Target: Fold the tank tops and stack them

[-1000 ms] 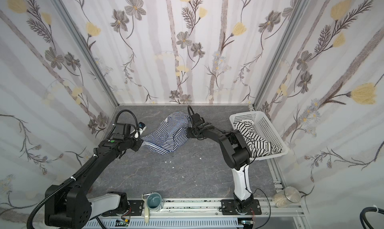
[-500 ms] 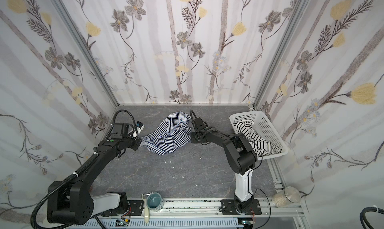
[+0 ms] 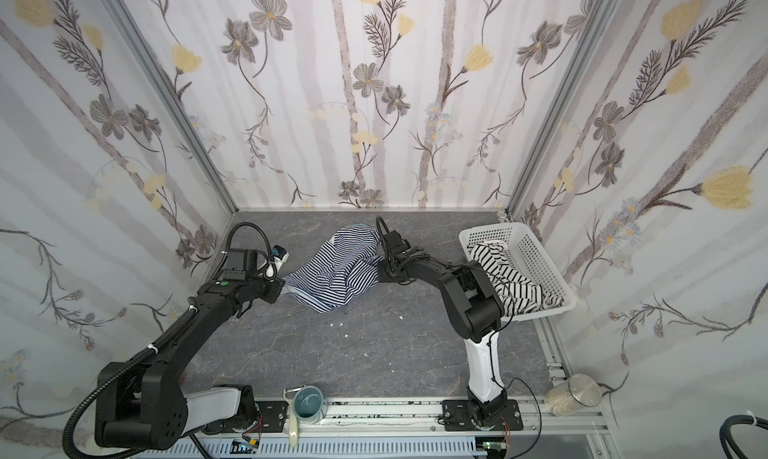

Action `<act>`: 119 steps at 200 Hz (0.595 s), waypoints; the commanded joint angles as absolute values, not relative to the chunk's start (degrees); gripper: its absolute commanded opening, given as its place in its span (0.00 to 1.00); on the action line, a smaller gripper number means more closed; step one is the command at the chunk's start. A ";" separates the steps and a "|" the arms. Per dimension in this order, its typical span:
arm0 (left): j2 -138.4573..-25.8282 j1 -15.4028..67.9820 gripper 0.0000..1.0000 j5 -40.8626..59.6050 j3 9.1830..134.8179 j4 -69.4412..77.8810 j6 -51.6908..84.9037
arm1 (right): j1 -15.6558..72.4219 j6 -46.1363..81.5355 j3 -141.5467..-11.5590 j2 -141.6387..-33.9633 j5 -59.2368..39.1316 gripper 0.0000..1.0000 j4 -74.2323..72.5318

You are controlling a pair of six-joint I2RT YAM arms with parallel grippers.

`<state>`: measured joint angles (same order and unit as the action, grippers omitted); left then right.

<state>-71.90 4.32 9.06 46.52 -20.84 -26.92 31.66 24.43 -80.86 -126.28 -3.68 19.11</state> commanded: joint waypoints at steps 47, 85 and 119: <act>-71.89 4.05 0.00 10.41 44.04 -18.41 -27.33 | 33.03 24.37 -82.73 -129.25 -5.62 0.44 19.64; -71.87 3.90 0.00 10.63 42.73 -17.85 -27.33 | 34.10 24.35 -82.65 -130.07 -4.71 0.38 20.19; -71.77 3.87 0.00 10.89 41.76 -17.40 -27.15 | 34.10 24.47 -82.54 -129.94 -3.20 0.22 20.32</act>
